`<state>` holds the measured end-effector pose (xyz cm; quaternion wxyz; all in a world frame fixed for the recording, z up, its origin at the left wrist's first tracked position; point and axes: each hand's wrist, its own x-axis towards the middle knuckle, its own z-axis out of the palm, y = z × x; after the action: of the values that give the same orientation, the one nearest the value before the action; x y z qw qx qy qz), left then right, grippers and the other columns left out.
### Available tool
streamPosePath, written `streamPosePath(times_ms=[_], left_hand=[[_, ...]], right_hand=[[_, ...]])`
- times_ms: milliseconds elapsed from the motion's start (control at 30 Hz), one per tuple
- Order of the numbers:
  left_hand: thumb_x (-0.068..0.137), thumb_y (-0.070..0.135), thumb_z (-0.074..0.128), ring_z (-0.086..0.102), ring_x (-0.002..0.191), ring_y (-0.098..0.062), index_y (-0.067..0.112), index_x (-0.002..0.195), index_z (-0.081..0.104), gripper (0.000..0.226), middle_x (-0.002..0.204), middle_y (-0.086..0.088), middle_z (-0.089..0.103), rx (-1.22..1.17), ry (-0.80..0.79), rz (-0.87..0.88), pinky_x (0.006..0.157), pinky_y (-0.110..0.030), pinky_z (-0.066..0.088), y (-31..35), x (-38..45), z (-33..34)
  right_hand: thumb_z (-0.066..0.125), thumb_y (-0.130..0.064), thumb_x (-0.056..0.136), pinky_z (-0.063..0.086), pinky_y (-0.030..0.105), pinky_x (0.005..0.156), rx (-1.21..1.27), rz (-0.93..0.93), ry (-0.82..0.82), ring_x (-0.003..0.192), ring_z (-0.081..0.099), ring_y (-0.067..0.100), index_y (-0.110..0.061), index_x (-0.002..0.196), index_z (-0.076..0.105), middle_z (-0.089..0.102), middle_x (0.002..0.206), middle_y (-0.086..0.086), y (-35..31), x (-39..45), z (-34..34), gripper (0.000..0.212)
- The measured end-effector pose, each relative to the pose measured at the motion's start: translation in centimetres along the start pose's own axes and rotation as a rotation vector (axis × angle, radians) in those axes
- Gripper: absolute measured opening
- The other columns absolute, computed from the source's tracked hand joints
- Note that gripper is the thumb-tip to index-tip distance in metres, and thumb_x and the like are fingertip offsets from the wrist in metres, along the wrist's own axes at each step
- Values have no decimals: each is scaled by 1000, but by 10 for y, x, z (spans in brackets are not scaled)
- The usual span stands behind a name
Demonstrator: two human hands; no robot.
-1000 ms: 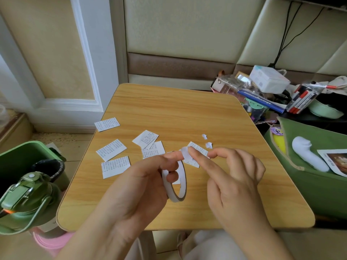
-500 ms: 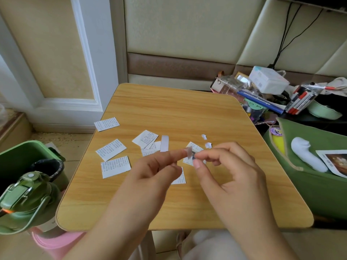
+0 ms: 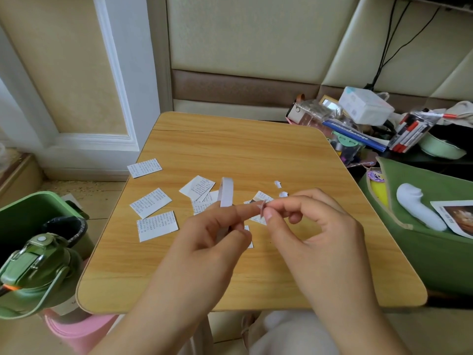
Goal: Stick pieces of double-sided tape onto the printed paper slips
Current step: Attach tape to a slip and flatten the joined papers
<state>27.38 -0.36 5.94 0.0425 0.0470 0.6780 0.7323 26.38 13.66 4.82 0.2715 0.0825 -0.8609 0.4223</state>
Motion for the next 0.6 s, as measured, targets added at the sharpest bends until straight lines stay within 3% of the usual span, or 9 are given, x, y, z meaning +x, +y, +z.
streamPosePath(times_ms=[167, 300, 400, 467, 533, 600], left_hand=[[87, 3, 56, 47, 64, -2, 34, 92, 76, 38, 64, 7, 49, 10, -14, 23, 57, -4, 36, 0, 0, 1], [84, 12, 60, 44, 61, 0, 37, 95, 75, 31, 62, 14, 44, 38, -46, 51, 57, -5, 36, -2, 0, 1], [80, 18, 59, 48, 66, -2, 43, 93, 74, 31, 69, 3, 52, 30, -58, 43, 60, -7, 38, -2, 0, -1], [72, 24, 54, 54, 75, -4, 46, 93, 73, 36, 85, -12, 62, 44, -76, 55, 67, -8, 41, -2, 0, -2], [71, 24, 53, 56, 80, -2, 46, 93, 72, 37, 94, -12, 65, 35, -71, 64, 78, -13, 43, -2, 0, -2], [70, 25, 53, 54, 77, 0, 46, 92, 73, 36, 82, -6, 66, 13, -63, 63, 79, -19, 40, -2, 0, -1]], right_hand=[[62, -42, 75, 45, 21, 77, 14, -10, 7, 77, 57, 13, -35, 74, 68, 61, 78, -14, -1, 0, -3, 10], [62, -42, 74, 43, 18, 74, 41, 7, 0, 78, 57, 15, -34, 73, 68, 61, 77, -13, -2, 0, -3, 10], [66, -36, 76, 41, 12, 72, 97, 13, -35, 77, 58, 13, -32, 74, 69, 61, 77, -14, -2, 1, -5, 5], [70, -27, 76, 39, 9, 71, 144, 29, -62, 76, 58, 12, -31, 74, 70, 62, 77, -15, -3, 2, -7, 4], [71, -23, 75, 38, 7, 71, 175, 51, -85, 76, 57, 11, -31, 73, 70, 63, 76, -16, -3, 2, -8, 9], [70, -23, 75, 36, 7, 71, 208, 75, -104, 75, 56, 11, -31, 73, 70, 63, 75, -16, -4, 2, -9, 9]])
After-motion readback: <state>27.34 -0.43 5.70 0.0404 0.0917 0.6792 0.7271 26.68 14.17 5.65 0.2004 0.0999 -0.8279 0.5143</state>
